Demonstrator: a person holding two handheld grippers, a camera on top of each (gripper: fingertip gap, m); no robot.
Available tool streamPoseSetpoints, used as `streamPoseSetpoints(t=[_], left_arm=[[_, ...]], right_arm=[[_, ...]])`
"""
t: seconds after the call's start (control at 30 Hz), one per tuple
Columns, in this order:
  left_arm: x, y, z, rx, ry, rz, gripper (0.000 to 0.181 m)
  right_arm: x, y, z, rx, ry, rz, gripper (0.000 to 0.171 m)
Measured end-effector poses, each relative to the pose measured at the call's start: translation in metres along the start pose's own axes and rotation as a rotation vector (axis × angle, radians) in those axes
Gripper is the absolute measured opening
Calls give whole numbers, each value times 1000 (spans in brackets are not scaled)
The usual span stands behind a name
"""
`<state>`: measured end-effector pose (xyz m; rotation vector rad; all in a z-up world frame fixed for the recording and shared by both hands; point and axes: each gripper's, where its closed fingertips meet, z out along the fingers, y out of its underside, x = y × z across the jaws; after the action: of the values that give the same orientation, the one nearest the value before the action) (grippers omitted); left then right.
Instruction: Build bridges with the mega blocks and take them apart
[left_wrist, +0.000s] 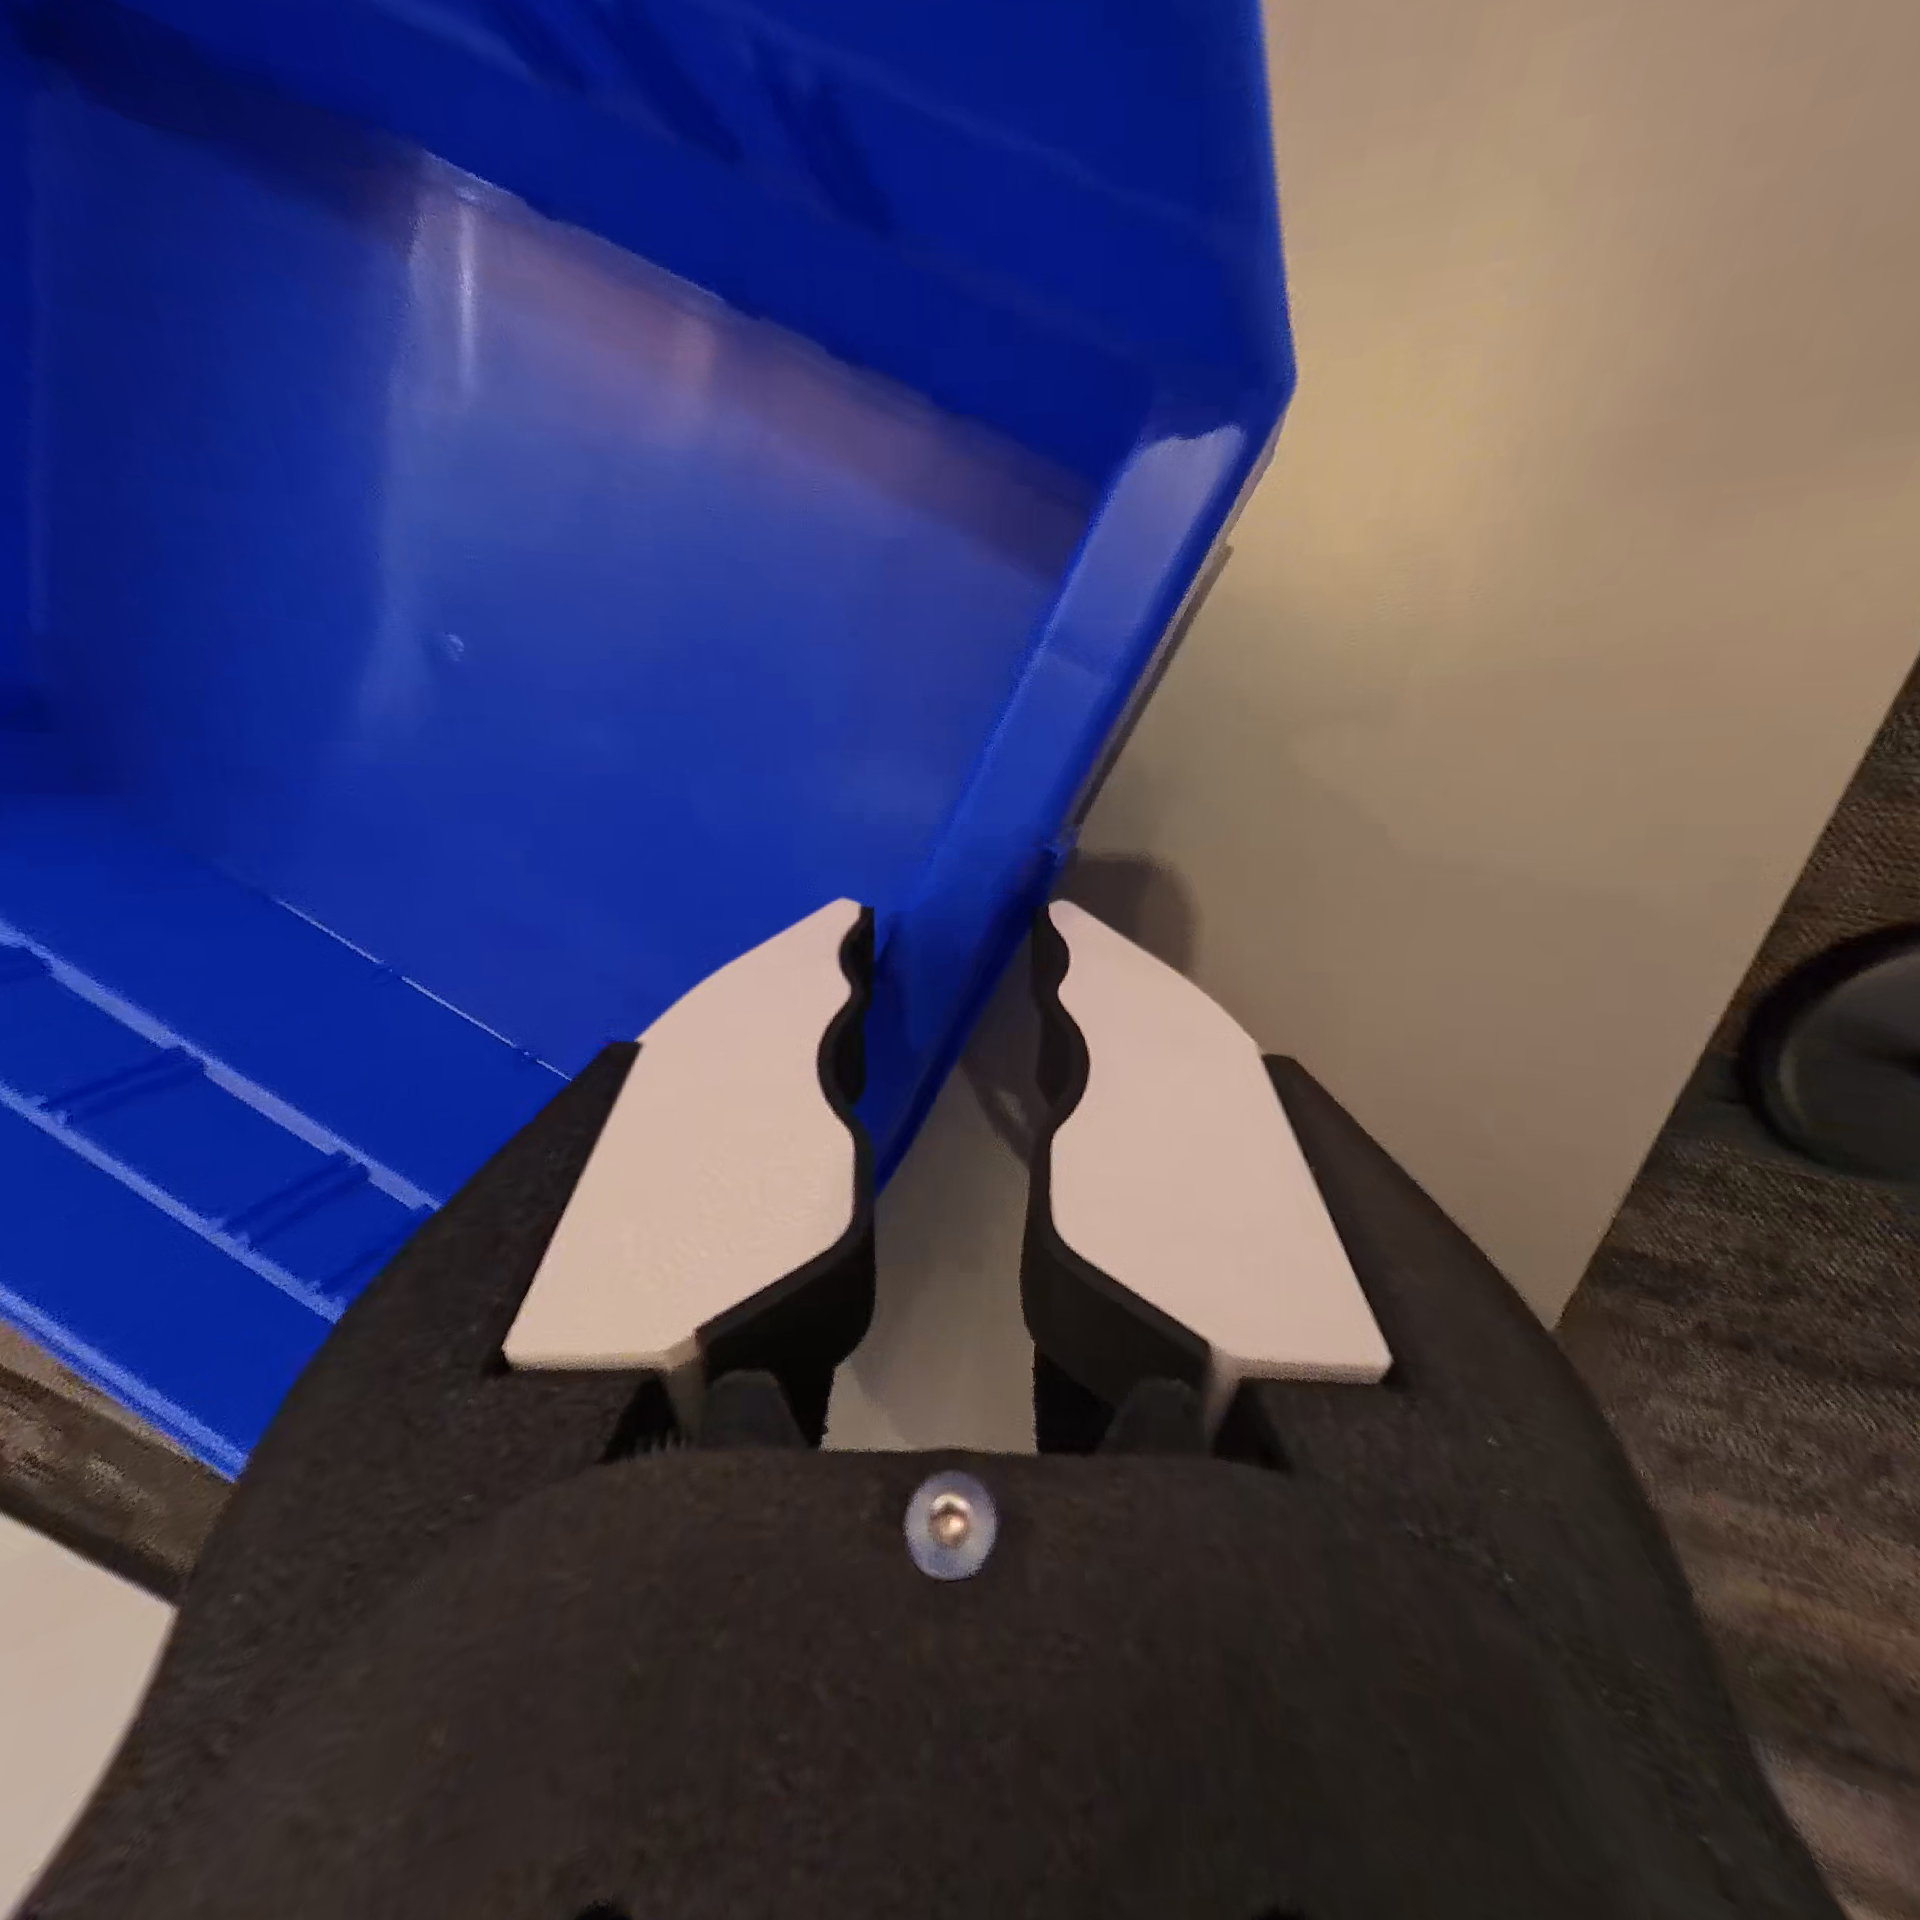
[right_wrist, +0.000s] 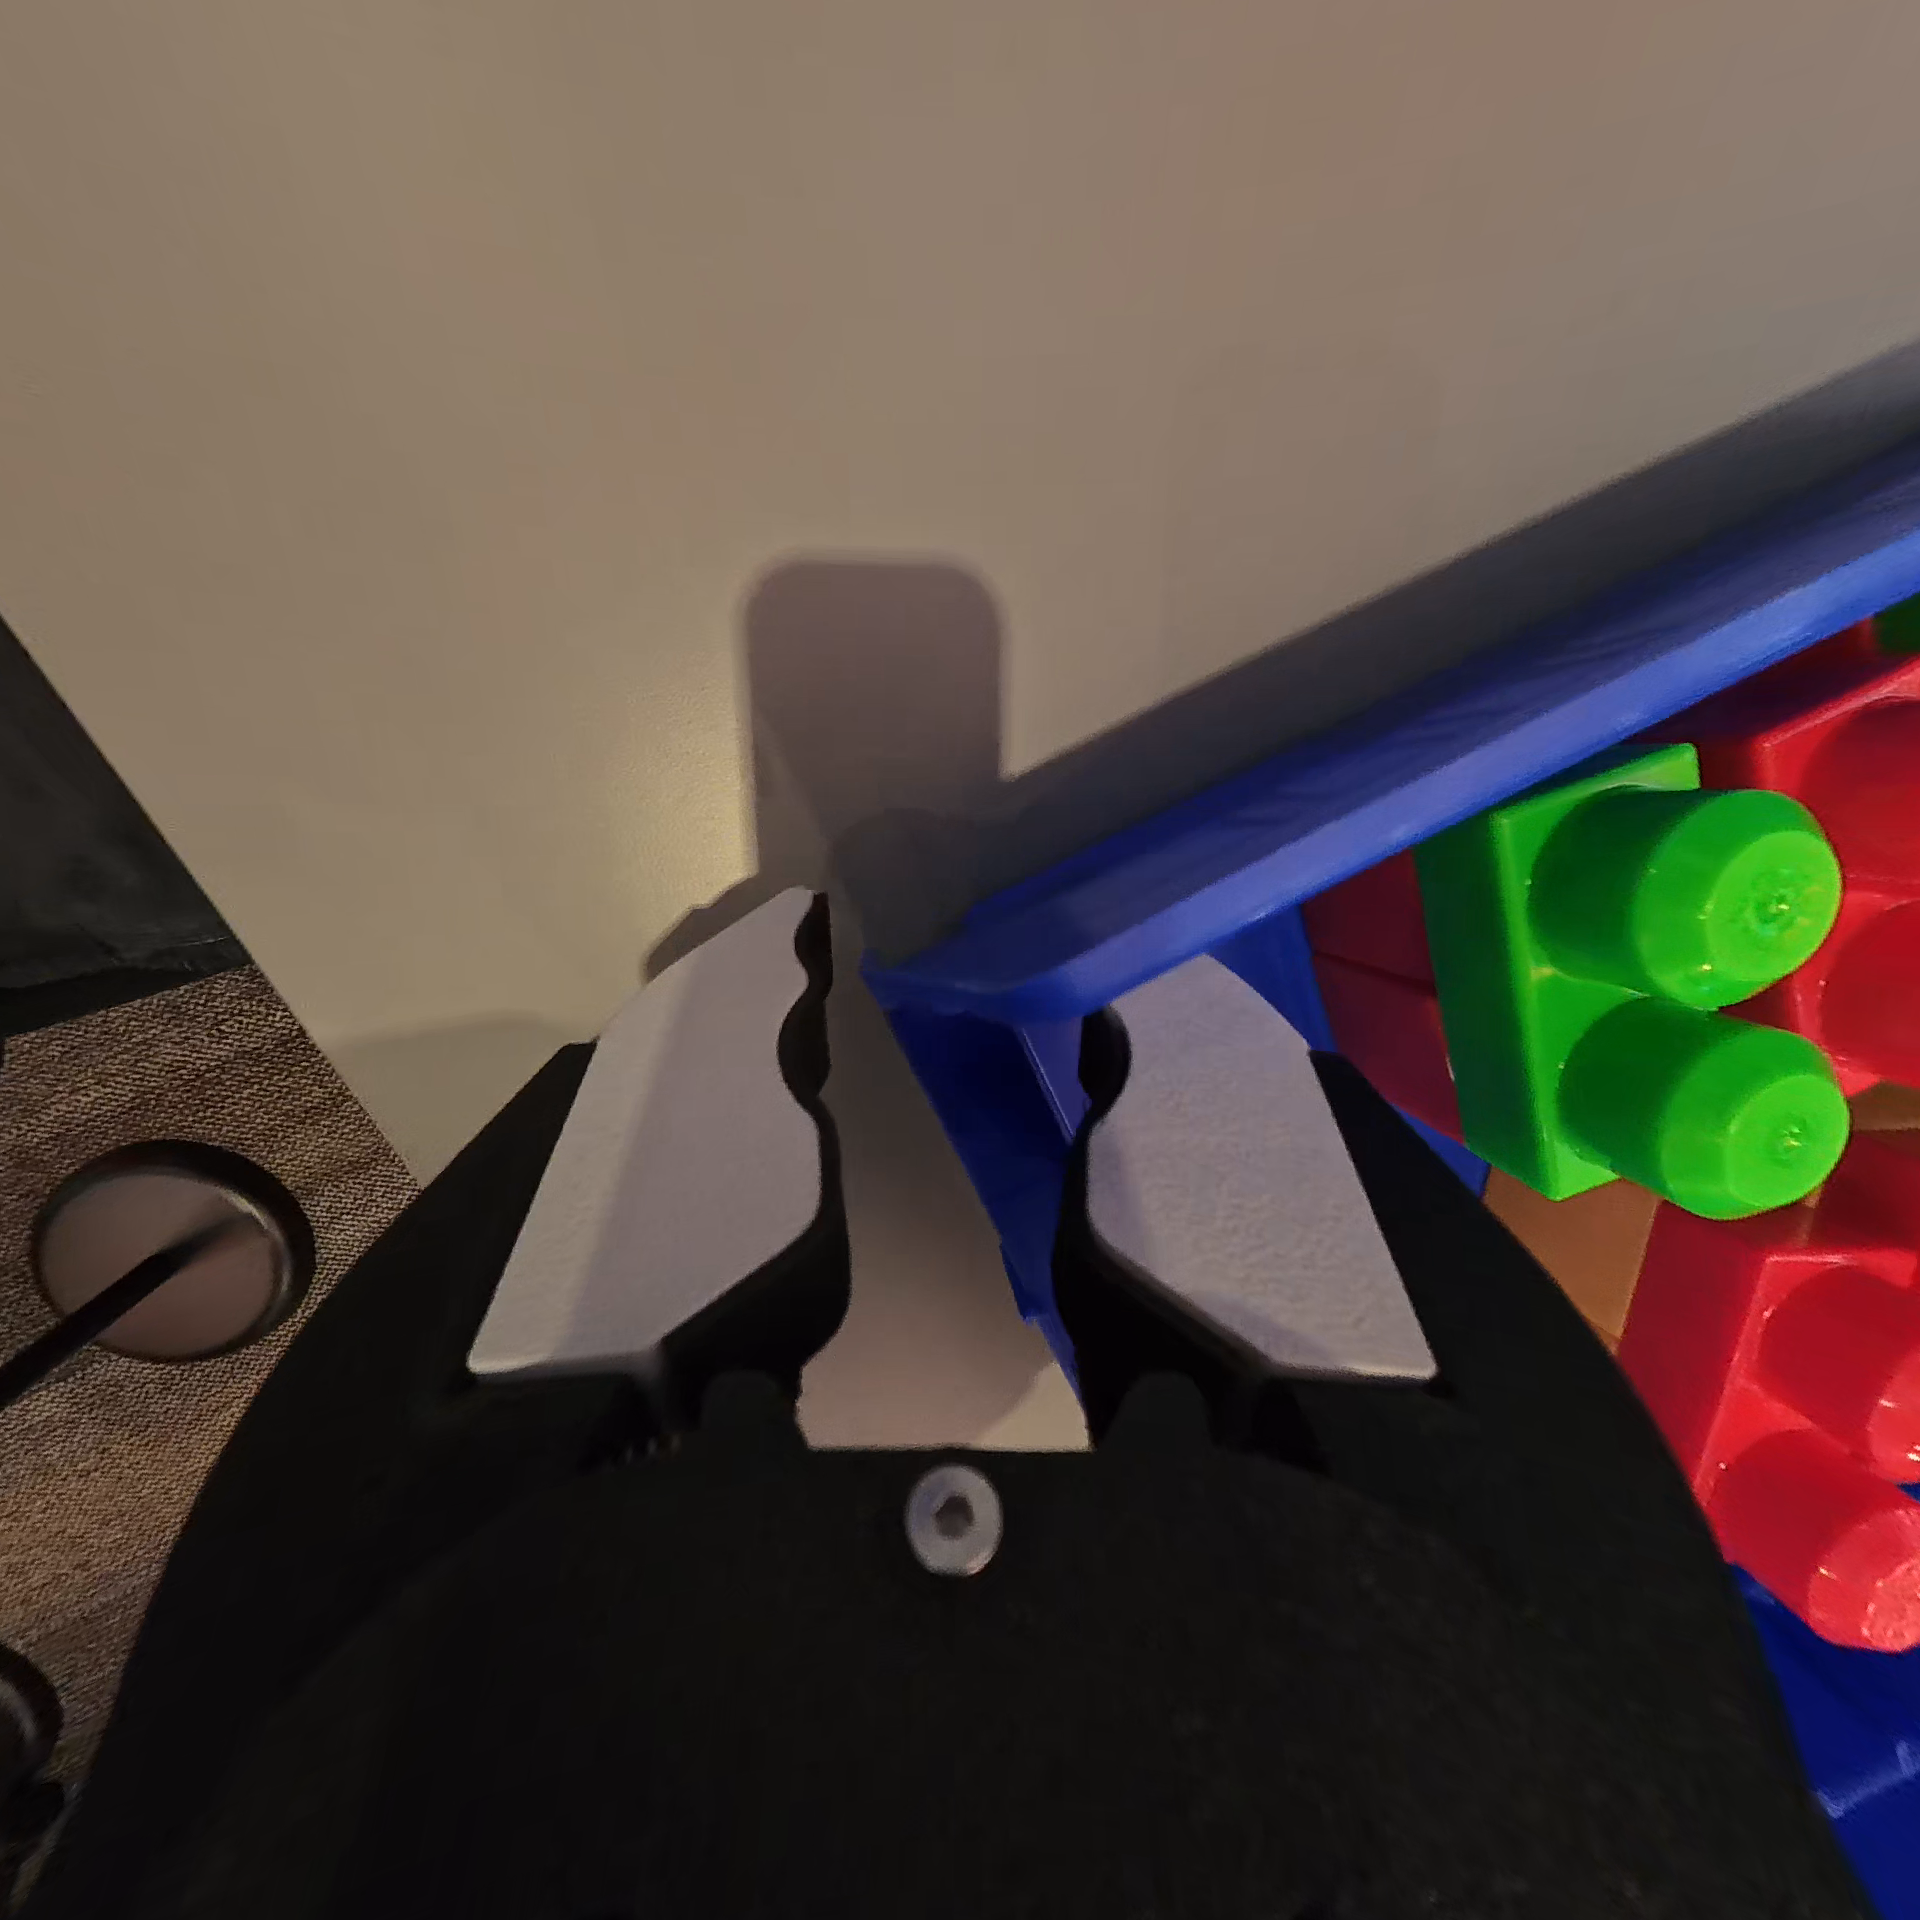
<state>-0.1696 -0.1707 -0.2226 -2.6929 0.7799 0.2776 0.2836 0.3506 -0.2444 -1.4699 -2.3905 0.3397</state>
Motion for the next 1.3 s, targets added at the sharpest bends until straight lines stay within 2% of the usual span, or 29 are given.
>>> streamPoseSetpoints(t=[0.23,0.47,0.6,0.9,1.13,1.3], left_arm=[[12,-2,5,-90,203,-53,46],[14,-18,30,-62,169,10,32],[21,-34,33,-31,213,-43,27],[36,-58,33,-6,217,-80,25],[45,-62,29,-14,221,-93,25],[45,-64,34,10,162,-104,26]], right_arm=[[1,4,9,-26,-11,2,42],[2,3,14,9,-12,14,43],[1,3,15,22,-16,15,43],[2,-3,10,48,-11,-3,39],[-2,-3,9,43,-12,-15,38],[-2,-2,15,45,20,-5,40]])
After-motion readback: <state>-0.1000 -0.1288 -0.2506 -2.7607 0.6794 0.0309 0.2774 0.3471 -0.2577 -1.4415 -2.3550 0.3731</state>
